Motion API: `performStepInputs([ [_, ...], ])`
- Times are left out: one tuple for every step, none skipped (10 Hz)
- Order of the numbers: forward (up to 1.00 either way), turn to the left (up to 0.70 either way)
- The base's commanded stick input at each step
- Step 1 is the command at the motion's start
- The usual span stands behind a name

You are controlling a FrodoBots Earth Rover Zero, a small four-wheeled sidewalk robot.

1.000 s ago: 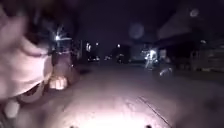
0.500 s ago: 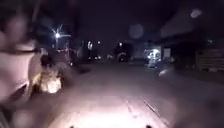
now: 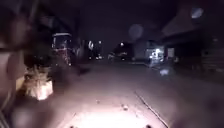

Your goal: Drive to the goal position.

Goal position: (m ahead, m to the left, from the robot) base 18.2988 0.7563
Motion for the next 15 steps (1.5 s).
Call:
performStepInputs([
  [0.70, 0.00],
  [0.70, 0.00],
  [0.70, 0.00],
  [0.70, 0.00],
  [0.70, 0.00],
  [0.70, 0.00],
  [0.70, 0.00],
  [0.70, 0.00],
  [0.70, 0.00],
  [0.70, 0.00],
  [0.70, 0.00],
  [0.70, 0.00],
  [0.70, 0.00],
  [0.70, 0.00],
  [0.70, 0.00],
])
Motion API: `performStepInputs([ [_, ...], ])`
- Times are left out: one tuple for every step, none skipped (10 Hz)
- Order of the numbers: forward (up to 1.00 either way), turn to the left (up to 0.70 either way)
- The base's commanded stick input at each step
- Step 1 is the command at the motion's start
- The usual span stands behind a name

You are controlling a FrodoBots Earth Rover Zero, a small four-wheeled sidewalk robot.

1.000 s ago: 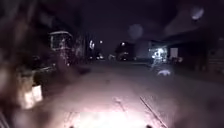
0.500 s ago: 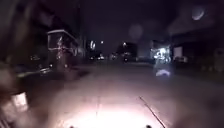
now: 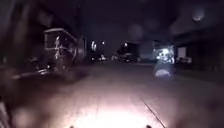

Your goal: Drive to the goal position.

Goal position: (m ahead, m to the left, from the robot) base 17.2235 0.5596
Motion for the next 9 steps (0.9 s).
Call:
performStepInputs([
  [0.70, 0.00],
  [0.70, 0.00],
  [0.70, 0.02],
  [0.70, 0.00],
  [0.70, 0.00],
  [0.70, 0.00],
  [0.70, 0.00],
  [0.70, 0.00],
  [0.70, 0.00],
])
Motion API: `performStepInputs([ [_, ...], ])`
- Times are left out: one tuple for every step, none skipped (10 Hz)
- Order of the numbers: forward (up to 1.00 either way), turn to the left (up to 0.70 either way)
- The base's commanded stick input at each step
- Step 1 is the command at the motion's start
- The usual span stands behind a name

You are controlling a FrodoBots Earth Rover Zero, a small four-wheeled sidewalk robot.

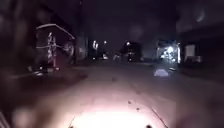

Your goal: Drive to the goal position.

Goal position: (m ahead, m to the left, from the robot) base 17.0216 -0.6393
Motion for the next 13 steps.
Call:
performStepInputs([
  [0.70, 0.00],
  [0.70, 0.00],
  [0.70, 0.02],
  [0.70, 0.00],
  [0.70, 0.00],
  [0.70, 0.02],
  [0.70, 0.00],
  [0.70, 0.01],
  [0.70, 0.02],
  [0.70, 0.02],
  [0.70, 0.01],
  [0.70, 0.02],
  [0.70, 0.22],
])
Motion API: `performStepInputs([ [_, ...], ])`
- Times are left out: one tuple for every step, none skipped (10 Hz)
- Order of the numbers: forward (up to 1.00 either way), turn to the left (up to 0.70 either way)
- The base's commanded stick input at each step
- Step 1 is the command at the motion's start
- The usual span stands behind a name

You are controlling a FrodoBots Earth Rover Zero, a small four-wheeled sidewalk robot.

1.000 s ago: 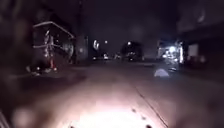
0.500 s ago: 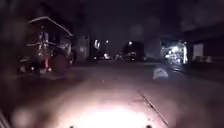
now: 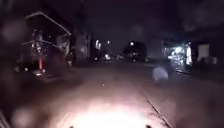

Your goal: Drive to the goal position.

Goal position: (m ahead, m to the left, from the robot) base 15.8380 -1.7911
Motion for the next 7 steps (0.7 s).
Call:
performStepInputs([
  [0.70, 0.33],
  [0.70, 0.33],
  [0.70, 0.29],
  [0.70, 0.00],
  [0.70, 0.00],
  [0.70, 0.00],
  [0.70, 0.00],
])
